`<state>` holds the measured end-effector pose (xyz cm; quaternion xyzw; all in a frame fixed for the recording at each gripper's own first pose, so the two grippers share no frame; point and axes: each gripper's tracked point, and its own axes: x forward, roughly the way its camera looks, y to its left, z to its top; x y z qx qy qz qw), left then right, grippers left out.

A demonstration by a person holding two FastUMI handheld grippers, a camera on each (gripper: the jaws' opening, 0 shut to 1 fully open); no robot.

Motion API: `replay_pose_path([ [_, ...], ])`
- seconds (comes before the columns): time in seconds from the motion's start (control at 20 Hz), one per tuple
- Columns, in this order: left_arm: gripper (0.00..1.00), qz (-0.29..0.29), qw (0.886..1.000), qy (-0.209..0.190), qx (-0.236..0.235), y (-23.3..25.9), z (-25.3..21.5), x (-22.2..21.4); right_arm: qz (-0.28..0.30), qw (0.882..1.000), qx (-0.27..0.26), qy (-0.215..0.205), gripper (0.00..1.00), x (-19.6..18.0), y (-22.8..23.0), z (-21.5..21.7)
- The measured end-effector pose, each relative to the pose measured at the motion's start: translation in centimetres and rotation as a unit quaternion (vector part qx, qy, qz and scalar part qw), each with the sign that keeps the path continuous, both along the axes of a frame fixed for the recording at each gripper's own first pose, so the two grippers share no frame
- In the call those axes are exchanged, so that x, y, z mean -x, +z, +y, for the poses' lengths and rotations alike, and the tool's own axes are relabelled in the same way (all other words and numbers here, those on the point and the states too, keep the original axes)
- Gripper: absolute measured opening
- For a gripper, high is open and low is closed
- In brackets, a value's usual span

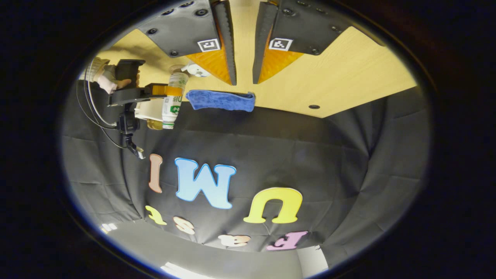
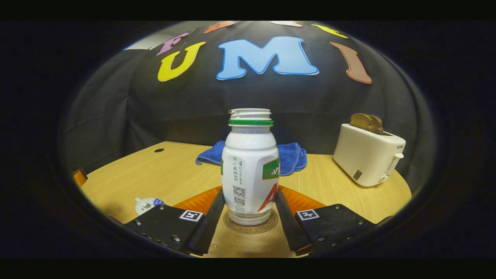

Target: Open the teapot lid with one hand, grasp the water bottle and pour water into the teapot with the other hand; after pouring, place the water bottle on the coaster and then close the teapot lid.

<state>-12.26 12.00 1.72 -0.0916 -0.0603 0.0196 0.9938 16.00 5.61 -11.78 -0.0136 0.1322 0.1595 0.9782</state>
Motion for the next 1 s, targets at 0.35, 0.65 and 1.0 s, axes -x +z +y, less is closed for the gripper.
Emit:
replay_pose_path([
  [0.35,0.37,0.008,1.0,0.002,-0.001,-0.7,-0.2,-0.3,-0.007,1.0,0.009,-0.003,0.73,0.2,-0.6,0.0],
  [0.65,0.37,0.012,1.0,0.0,0.003,-1.1,-0.5,-0.3,-0.02,1.0,0.011,-0.007,0.73,0.6,-0.8,0.0],
  [1.0,0.38,0.018,1.0,0.002,0.006,-1.7,-0.3,-0.2,-0.043,0.999,0.019,-0.013,0.73,0.9,-1.1,0.0],
])
